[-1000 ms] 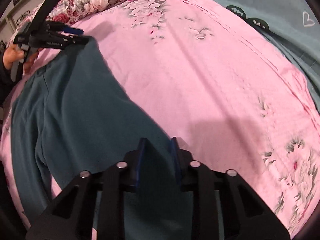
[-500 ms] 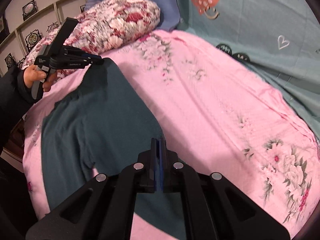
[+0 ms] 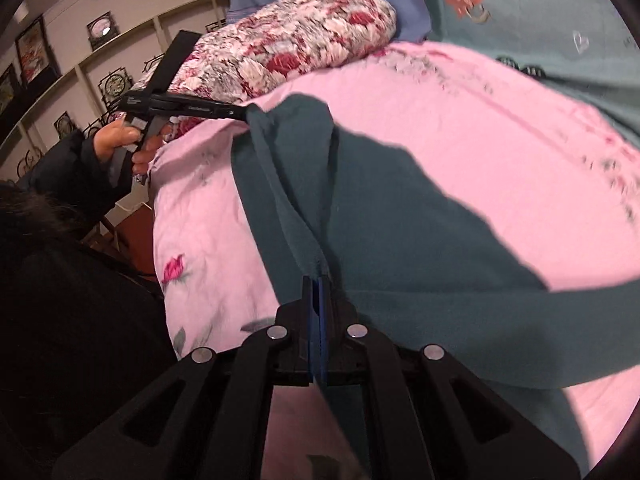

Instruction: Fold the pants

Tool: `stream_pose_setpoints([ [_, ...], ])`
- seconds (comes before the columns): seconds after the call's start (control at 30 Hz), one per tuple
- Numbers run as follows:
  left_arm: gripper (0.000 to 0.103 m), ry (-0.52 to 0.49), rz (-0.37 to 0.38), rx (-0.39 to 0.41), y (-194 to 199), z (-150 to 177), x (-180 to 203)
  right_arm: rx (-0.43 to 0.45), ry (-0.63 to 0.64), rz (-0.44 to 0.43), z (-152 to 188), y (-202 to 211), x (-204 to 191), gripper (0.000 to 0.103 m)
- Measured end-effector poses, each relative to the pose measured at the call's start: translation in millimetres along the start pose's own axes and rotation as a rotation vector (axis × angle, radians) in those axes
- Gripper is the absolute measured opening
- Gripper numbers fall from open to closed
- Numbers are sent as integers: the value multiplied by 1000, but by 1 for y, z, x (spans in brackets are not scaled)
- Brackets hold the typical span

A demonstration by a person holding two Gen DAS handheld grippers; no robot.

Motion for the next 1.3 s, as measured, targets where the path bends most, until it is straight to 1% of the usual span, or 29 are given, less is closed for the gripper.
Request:
stream_pose_setpoints([
  [0.03,24,9,5,0,-1,4,-2,6,-12,1,2,-3,1,2],
  [0.13,34,7,-13,24,2,8,-4,24,-19,8,1,0,2,2],
  [0.23,36,34,-12,36,3,3,-10,36,-11,6,-1,0,-1,2],
  [0.27,32,44,-13,37,3,1,-11,46,-17,-5,-3,1,-3,2],
  [0.33,25,66,-25,47,4,-5,-13,69,-5,-75,-8,1,-17,2],
  [0.37,23,71,-26,45,3,-7,-13,66,23,-81,-4,1,-25,2],
  [0.43,22,66,-43,35,3,-5,-13,30,82,-38,2,-9,-33,2],
  [0.47,22,67,-49,28,2,-2,-13,16,86,-26,4,-13,-33,2],
  [0.57,20,102,-57,3,2,11,-22,44,58,-65,0,-7,-31,2],
  [0.6,18,118,-59,2,4,15,-26,51,45,-78,-1,-6,-30,4],
  [0.63,14,132,-66,2,5,18,-30,54,27,-84,-1,-5,-27,7],
  [0.67,14,148,-64,1,7,21,-34,58,16,-89,-1,-5,-25,13],
  [0.7,14,165,-57,-1,9,24,-37,65,10,-90,-2,-5,-25,24],
  [0.73,14,175,-50,-2,11,26,-38,80,3,-85,-3,-1,-24,30],
  [0.77,13,180,-43,3,14,27,-37,107,-6,-70,-6,4,-21,39],
  [0.8,13,177,-27,17,20,25,-33,144,-9,-42,-10,11,-18,44],
  [0.83,14,163,-7,34,25,22,-26,179,-2,-2,-15,19,-14,45],
  [0.87,15,141,9,50,30,18,-17,192,10,34,-19,24,-11,45],
  [0.9,18,108,23,62,34,13,-3,182,23,66,-23,24,-8,45],
  [0.93,29,80,36,65,34,9,10,163,39,100,-26,21,-5,45],
  [0.97,39,56,43,66,32,6,22,124,71,144,-27,14,-3,45],
  [1.0,40,27,51,60,27,4,36,85,103,166,-26,6,-2,45],
  [1.03,40,11,59,47,21,3,44,44,130,166,-24,-3,-4,44],
  [1.07,40,-2,69,28,14,4,54,3,146,152,-21,-12,-6,36],
  [1.1,40,-9,74,11,7,5,59,-34,152,138,-18,-20,-7,14],
  [1.13,39,-14,73,-14,-2,7,63,-56,155,130,-16,-24,-7,3],
  [1.2,36,-7,57,-63,-17,13,62,-39,149,112,-19,-18,-8,3],
  [1.23,35,1,57,-77,-21,15,60,-30,140,86,-20,-13,-10,3],
  [1.3,35,7,57,-77,-18,16,57,-17,142,66,-21,-4,-13,3],
])
Point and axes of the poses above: each gripper's, at about its wrist camera, not at the fingertips, and y roughly against the way its jaws point, x to its right, z to its underside, the point moved 10 cm from there along -y, roughly the way its jaws point, and after that the axes turned 4 degrees about -x, right-handed, at the moved point
